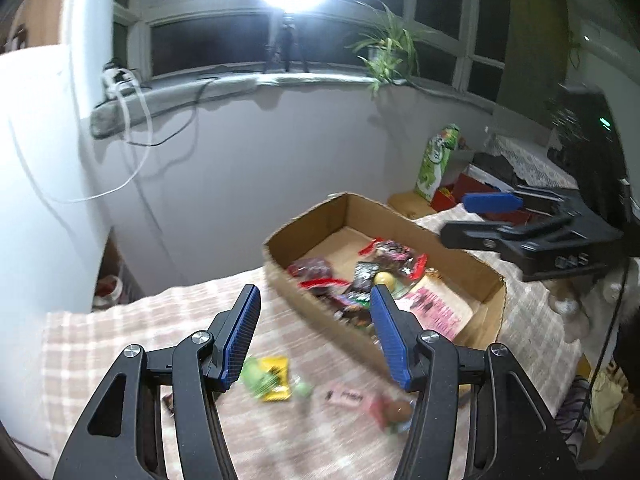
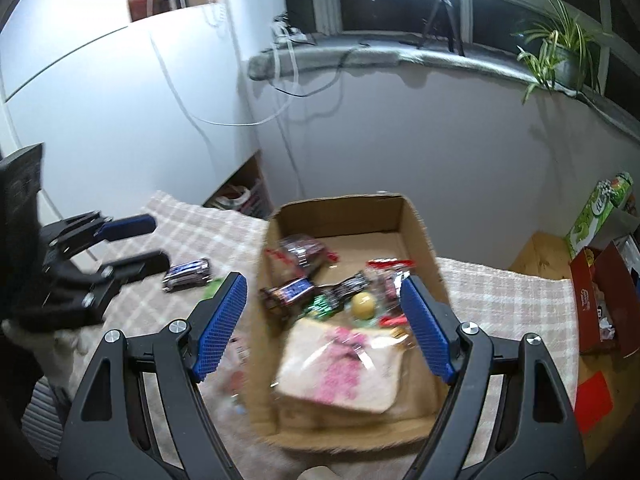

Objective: Organize snacks
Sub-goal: 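Move both grippers back from the box to the snacks on the table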

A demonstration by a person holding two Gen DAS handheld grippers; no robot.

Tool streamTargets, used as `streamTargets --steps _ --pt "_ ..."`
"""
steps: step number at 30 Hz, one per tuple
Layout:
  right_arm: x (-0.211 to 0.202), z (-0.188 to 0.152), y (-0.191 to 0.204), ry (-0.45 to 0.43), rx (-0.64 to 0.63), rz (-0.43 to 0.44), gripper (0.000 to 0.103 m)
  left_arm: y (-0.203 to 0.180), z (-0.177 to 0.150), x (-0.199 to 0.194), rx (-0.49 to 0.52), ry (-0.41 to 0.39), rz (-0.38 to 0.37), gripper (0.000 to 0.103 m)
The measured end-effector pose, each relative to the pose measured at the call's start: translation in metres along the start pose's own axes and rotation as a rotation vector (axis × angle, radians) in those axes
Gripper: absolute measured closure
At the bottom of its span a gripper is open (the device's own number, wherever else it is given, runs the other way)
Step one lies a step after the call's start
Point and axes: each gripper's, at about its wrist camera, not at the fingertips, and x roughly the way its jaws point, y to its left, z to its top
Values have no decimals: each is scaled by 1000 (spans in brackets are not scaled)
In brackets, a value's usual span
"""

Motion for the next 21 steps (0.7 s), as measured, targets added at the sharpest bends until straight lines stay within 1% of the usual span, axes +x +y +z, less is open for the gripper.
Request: streamTargets --steps 4,8,11,14,15,17,20,21 --pt "-16 -17 22 -33 -13 37 21 22 -13 -17 -40 -11 24 47" --pt "-23 -36 51 -42 -28 77 21 41 -25 -30 -70 -13 43 47" --pt "-17 -46 70 -28 -20 129 21 59 -35 -36 -102 -9 62 47" --pt "-3 -47 85 4 -16 167 22 76 -45 -37 -130 2 78 47" --pt "3 -46 89 17 -11 177 26 81 -47 -37 -139 7 82 47" --pt "19 -40 94 61 3 205 30 91 -52 -36 -153 17 88 47" --pt "39 -29 97 110 22 218 33 102 -59 -34 -164 31 88 47" --pt "45 -25 99 127 24 226 40 105 -61 -33 -164 38 89 47"
